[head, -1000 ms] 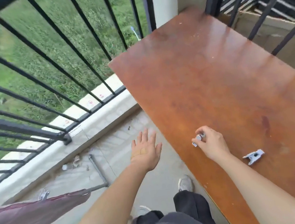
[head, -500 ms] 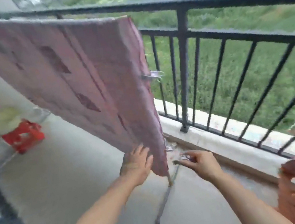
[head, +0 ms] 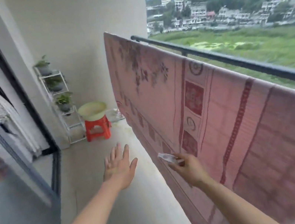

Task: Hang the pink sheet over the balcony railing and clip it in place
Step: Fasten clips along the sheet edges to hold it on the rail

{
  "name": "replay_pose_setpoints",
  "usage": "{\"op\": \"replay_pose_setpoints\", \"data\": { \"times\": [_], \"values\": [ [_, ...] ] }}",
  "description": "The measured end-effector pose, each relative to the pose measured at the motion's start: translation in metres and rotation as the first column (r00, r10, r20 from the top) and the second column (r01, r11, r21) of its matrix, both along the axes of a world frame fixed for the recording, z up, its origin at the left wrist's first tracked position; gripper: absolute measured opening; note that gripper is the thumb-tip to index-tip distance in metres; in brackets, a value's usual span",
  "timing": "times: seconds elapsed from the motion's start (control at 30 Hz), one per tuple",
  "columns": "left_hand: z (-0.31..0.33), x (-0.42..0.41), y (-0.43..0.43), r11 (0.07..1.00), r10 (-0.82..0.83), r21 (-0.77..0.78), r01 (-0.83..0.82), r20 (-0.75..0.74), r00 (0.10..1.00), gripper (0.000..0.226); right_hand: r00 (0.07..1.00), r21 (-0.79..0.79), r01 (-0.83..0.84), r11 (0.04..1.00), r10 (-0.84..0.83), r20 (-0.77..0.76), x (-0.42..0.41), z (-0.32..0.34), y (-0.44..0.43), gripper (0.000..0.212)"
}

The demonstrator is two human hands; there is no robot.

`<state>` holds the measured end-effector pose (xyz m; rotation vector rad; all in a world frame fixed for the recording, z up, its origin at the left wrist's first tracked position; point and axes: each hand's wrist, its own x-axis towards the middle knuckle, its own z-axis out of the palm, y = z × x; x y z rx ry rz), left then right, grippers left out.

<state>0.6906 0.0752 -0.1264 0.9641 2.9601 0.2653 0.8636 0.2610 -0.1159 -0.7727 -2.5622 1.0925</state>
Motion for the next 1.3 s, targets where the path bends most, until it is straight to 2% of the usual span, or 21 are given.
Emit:
{"op": "replay_pose_setpoints", "data": {
  "times": [0.13, 0.27, 0.37, 0.6, 0.73, 0.87, 0.97, 1.2, 1.3],
  "values": [
    [0.023, -0.063, 0.001, 0.993, 0.088, 0.083, -0.082, -0.068, 0.994, 0.068, 0.986, -0.002, -0.067, 0.998, 0.066, -0.151, -0.1, 0.014, 0.01, 0.03],
    [0.021, -0.139, 0.011, 0.989, 0.13, 0.084, -0.121, -0.111, 0.985, 0.068, 0.967, -0.12, -0.082, 0.989, 0.05, -0.249, -0.209, -0.005, 0.029, 0.03],
    [0.015, -0.21, 0.032, 0.986, 0.162, 0.069, -0.155, -0.122, 0.979, 0.067, 0.954, -0.194, -0.102, 0.976, 0.041, -0.297, -0.295, -0.021, 0.046, 0.018],
    [0.028, -0.375, 0.097, 0.972, 0.233, 0.011, -0.233, -0.084, 0.969, 0.069, 0.948, -0.251, -0.161, 0.955, 0.079, -0.308, -0.491, -0.021, 0.114, 0.018],
    [0.043, -0.456, 0.114, 0.961, 0.274, 0.059, -0.27, -0.078, 0.959, 0.068, 0.943, -0.254, -0.176, 0.951, 0.088, -0.322, -0.586, -0.002, 0.14, 0.02],
    [0.039, -0.542, 0.118, 0.955, 0.295, 0.062, -0.291, -0.078, 0.952, 0.068, 0.942, -0.255, -0.207, 0.945, 0.121, -0.314, -0.676, -0.002, 0.146, 0.009],
    [0.028, -0.623, 0.122, 0.951, 0.303, 0.078, -0.298, -0.071, 0.95, 0.069, 0.938, -0.247, -0.228, 0.942, 0.145, -0.314, -0.756, -0.01, 0.15, 0.015],
    [0.015, -0.823, 0.135, 0.965, 0.25, 0.074, -0.25, 0.006, 0.968, 0.069, 0.959, -0.289, -0.088, 0.953, 0.003, -0.284, -0.937, -0.011, 0.168, 0.035],
    [0.031, -0.901, 0.151, 0.982, 0.18, 0.064, -0.179, -0.011, 0.984, 0.069, 0.958, -0.284, 0.001, 0.959, -0.082, -0.276, -0.995, 0.003, 0.189, 0.034]
  ]
}}
